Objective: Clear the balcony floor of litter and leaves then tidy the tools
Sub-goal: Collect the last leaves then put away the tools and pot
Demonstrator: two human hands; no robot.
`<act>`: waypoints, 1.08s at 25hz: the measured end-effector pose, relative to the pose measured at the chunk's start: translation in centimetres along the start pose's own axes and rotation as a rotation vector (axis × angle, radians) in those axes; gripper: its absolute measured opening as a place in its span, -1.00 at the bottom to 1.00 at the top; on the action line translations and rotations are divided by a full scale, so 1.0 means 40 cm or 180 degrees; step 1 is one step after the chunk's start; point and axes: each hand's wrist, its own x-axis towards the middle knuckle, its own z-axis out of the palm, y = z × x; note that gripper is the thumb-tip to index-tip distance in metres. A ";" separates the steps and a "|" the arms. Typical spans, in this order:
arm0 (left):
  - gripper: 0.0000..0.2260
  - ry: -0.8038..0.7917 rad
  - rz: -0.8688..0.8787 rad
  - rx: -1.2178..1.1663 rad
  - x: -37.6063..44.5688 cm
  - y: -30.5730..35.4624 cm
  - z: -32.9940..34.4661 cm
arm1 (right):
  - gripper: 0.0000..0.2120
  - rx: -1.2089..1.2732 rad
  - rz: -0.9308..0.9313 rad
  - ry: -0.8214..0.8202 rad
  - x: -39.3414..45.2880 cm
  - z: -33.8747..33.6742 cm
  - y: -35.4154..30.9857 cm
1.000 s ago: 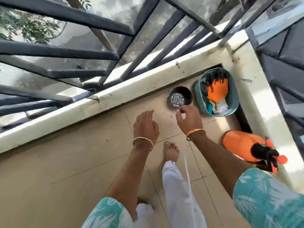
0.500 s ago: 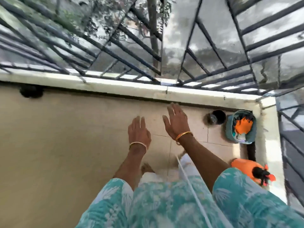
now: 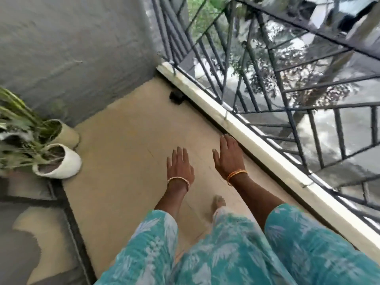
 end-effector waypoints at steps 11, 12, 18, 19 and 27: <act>-0.46 -0.0123 -0.0792 -0.0225 0.521 -0.263 -0.129 | -0.49 -0.0113 -0.0574 -0.0288 0.598 0.180 -0.281; -0.46 -0.0128 -0.0817 -0.0287 0.567 -0.283 -0.145 | -0.49 -0.0107 -0.0612 -0.0281 0.651 0.187 -0.303; -0.45 -0.0241 -0.0861 -0.0361 0.863 -0.441 -0.173 | -0.49 -0.0276 -0.0615 -0.0445 0.961 0.290 -0.400; -0.45 -0.0246 -0.0851 -0.0372 0.918 -0.469 -0.179 | -0.49 -0.0313 -0.0565 -0.0469 1.012 0.308 -0.413; -0.39 -0.0243 -0.0592 -0.0303 1.392 -0.739 -0.300 | -0.57 -0.0008 0.0429 -0.0530 1.428 0.415 -0.544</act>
